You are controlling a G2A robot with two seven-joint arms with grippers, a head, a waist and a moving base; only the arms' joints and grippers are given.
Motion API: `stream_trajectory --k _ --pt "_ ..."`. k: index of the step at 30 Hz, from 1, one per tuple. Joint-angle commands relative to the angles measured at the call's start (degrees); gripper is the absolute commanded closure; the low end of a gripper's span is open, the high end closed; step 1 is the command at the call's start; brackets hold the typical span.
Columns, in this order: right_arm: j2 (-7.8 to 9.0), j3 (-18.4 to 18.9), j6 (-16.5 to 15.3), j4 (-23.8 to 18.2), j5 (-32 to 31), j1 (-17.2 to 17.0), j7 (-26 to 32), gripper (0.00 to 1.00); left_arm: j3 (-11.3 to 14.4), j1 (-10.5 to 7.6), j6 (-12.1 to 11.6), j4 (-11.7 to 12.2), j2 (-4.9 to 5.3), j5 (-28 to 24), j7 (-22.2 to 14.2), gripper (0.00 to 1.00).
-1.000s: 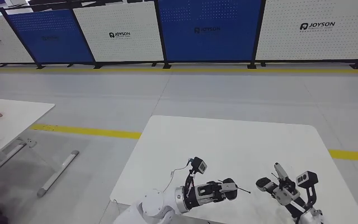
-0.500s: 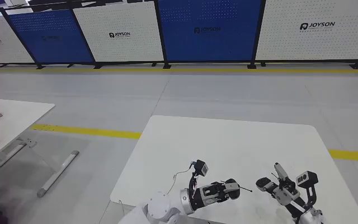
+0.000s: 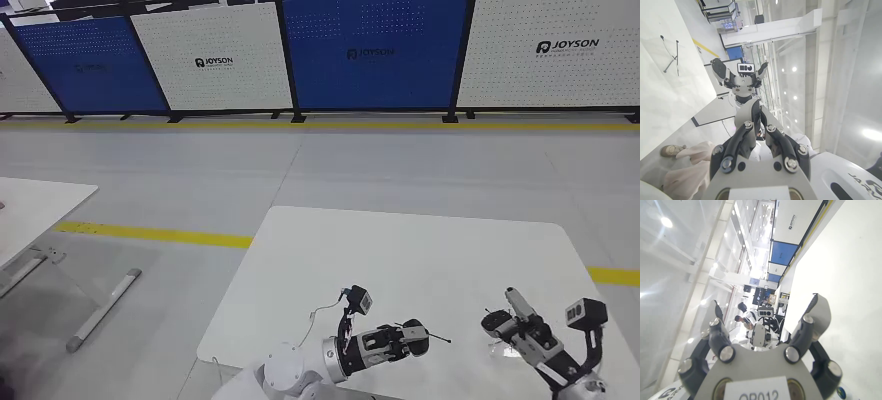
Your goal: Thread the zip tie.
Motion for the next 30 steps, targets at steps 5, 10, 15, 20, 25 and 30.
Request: stream_trajectory --k 5,10,15,20,25,30 --pt "0.46 2.32 5.01 -2.29 -4.99 -0.52 -0.82 0.0 0.0 0.0 0.0 0.0 0.0 0.0 0.0 1.0" --pt "0.46 2.32 5.01 -2.29 -4.99 -0.52 -0.82 0.0 0.0 0.0 0.0 0.0 0.0 0.0 0.0 1.0" --pt "0.45 2.05 5.62 -2.2 -5.21 -0.07 -1.75 0.0 0.0 0.0 0.0 0.0 0.0 0.0 0.0 1.0" --pt "1.71 4.96 8.31 -2.85 -9.42 2.17 9.28 0.0 0.0 0.0 0.0 0.0 0.0 0.0 0.0 1.0" --pt "3.46 7.4 11.77 -4.04 -18.75 5.19 21.7 0.0 0.0 0.0 0.0 0.0 0.0 0.0 0.0 1.0" --pt "3.96 7.59 15.53 -4.68 -20.69 7.53 23.68 0.0 0.0 0.0 0.0 0.0 0.0 0.0 0.0 1.0"
